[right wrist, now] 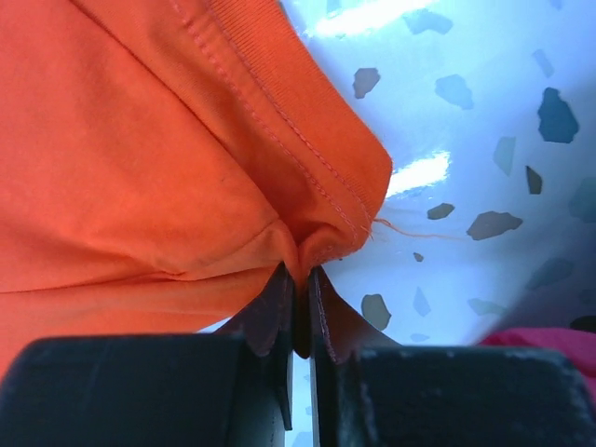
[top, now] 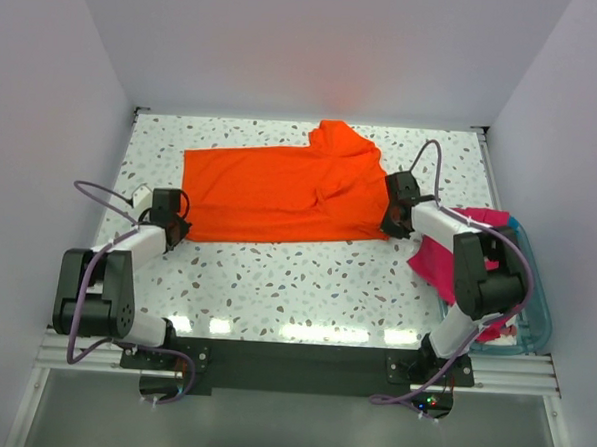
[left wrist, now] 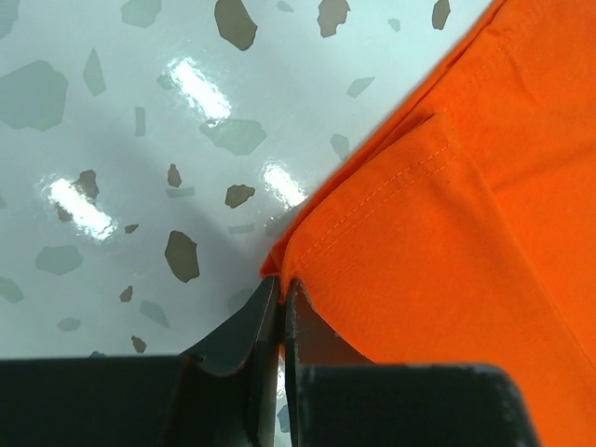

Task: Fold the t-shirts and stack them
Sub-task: Fold the tshirt

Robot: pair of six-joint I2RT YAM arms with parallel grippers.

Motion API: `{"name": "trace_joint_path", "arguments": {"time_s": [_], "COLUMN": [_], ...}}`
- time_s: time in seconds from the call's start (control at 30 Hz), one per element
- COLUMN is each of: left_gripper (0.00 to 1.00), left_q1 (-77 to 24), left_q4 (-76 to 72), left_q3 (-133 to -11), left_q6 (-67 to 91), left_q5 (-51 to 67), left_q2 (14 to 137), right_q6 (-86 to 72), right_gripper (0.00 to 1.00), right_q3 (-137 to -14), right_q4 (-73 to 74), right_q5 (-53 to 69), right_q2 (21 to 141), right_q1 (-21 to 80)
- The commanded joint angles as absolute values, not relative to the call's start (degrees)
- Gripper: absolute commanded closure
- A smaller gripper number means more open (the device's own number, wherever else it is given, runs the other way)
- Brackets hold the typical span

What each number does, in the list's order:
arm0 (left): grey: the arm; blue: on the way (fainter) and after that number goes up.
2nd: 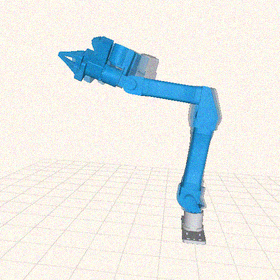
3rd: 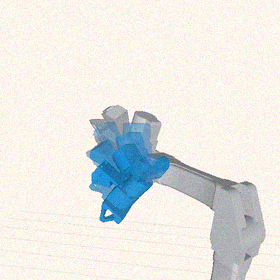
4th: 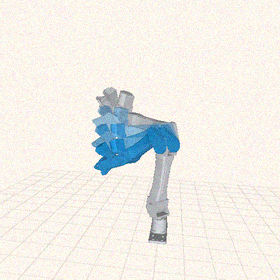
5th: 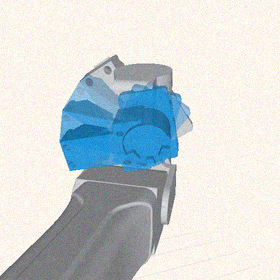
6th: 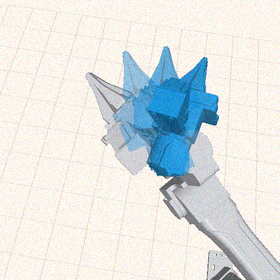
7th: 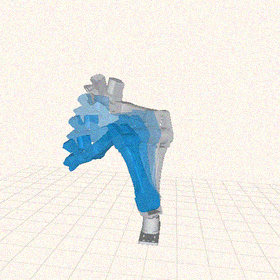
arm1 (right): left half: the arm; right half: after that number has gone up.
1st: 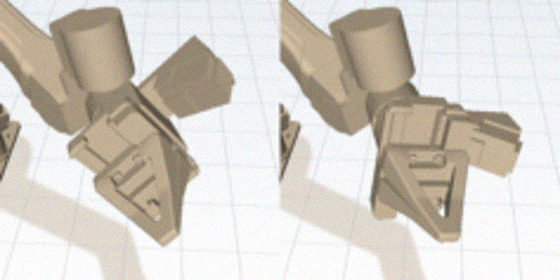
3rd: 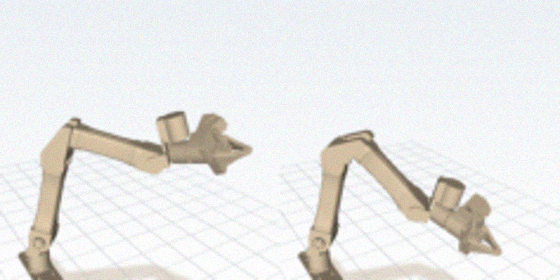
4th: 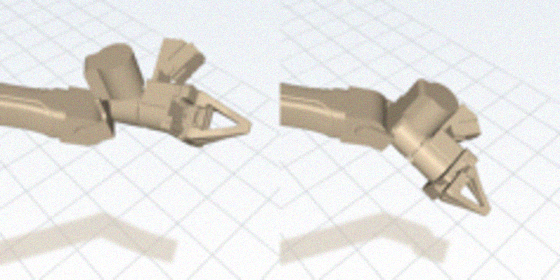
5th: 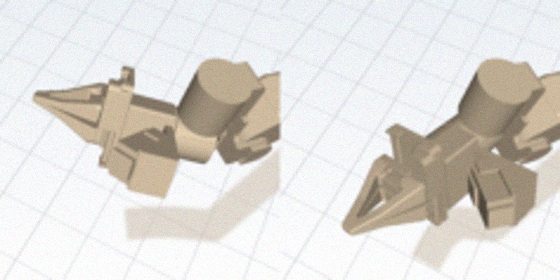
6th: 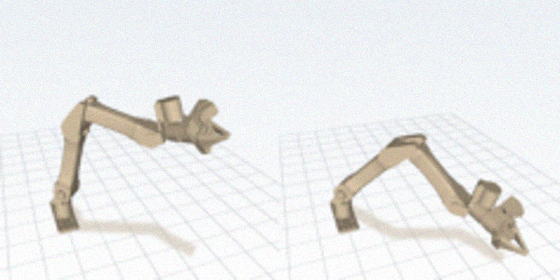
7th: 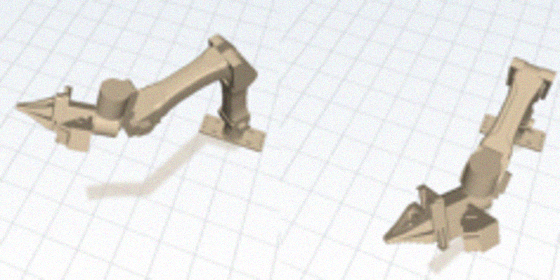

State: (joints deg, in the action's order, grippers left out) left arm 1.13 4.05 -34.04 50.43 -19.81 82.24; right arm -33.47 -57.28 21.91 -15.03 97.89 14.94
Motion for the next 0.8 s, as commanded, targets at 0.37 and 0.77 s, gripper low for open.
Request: {"name": "trace_joint_path", "arguments": {"time_s": [0.37, 0.77], "left_gripper": [1.0, 0.63], "left_q1": [2.3, 2.4], "left_q4": [24.7, 34.7], "left_q3": [-38.1, -31.4], "left_q6": [53.8, 55.3], "left_q5": [-29.2, -27.9], "left_q2": [67.6, 49.8], "right_q6": [-31.1, -32.4], "right_gripper": [1.0, 0.62], "right_q3": [-57.5, -45.3], "right_q4": [35.0, 41.0], "right_q5": [-12.0, -3.9], "right_q2": [81.0, 60.4], "right_q1": [11.3, 11.3]}}
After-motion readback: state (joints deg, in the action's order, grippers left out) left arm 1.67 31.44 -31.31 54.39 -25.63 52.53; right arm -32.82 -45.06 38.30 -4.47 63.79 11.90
